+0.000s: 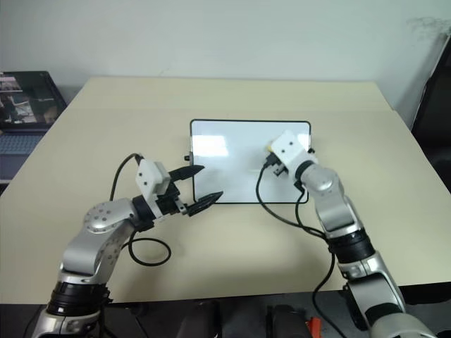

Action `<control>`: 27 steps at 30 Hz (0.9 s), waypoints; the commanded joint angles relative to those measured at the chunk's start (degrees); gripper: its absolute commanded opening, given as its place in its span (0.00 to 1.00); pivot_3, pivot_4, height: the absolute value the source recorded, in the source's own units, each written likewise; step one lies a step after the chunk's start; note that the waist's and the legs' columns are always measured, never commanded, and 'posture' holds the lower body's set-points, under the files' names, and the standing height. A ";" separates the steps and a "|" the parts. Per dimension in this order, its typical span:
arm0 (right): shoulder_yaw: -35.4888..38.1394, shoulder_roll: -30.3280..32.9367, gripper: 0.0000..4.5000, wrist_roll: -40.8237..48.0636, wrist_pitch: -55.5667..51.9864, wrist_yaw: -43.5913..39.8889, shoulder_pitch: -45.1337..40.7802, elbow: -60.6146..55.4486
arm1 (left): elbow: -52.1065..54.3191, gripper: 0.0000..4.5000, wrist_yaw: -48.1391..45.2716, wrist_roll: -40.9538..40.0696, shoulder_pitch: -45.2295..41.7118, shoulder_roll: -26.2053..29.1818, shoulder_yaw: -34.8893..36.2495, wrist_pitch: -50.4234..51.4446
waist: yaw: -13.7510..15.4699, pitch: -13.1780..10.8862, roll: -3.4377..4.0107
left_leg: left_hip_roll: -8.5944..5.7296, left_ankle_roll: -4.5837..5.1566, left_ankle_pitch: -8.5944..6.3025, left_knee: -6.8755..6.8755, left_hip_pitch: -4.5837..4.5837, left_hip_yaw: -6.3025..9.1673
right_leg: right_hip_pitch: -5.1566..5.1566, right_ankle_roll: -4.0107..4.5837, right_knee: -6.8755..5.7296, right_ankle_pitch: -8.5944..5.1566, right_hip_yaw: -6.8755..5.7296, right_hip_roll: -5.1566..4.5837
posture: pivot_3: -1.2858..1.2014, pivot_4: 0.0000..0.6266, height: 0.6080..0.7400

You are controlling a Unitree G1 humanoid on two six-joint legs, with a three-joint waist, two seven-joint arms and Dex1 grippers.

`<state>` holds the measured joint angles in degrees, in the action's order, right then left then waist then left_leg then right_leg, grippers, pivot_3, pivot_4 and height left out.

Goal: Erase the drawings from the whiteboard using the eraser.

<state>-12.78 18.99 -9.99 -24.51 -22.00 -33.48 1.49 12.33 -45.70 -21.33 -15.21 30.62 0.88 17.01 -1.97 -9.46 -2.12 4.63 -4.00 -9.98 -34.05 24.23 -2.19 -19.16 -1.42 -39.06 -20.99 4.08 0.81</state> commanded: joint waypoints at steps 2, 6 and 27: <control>-0.98 0.23 0.28 -1.79 0.95 1.86 5.04 6.21 | 0.92 1.00 -0.23 -0.17 -0.59 0.18 0.62 -1.02 | -0.13 0.01 -0.02 | 0.00 0.06 0.04 0.00 -0.24 0.02 | 0.05 -0.01 0.01 -0.01 0.02 -0.01 | 0.52 0.24 1.00; -2.05 0.07 0.28 -1.97 2.20 2.00 7.60 8.07 | 0.74 1.00 -0.24 -0.22 -0.83 0.06 0.50 -0.94 | -0.41 0.11 -0.13 | 0.01 0.24 0.17 0.01 -0.46 0.13 | 0.13 -0.03 0.01 0.04 0.02 -0.06 | 0.52 0.24 1.00; 4.37 0.08 0.28 8.67 -17.45 -5.84 13.31 -26.42 | 0.23 1.00 -0.11 -0.12 -0.99 -0.52 0.31 -1.34 | -0.50 0.19 -0.04 | 0.04 0.37 0.28 0.06 0.42 0.22 | -0.35 0.19 -0.02 0.31 -0.04 -0.08 | 0.52 0.24 1.00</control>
<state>-11.56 18.62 -3.24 -39.01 -27.31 -19.21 -18.91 11.28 -45.70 -21.32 -15.54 30.11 0.56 16.92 -2.47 -9.26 -2.16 4.60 -3.65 -9.69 -33.99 24.87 -2.01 -19.75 -1.22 -39.09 -20.66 4.04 0.77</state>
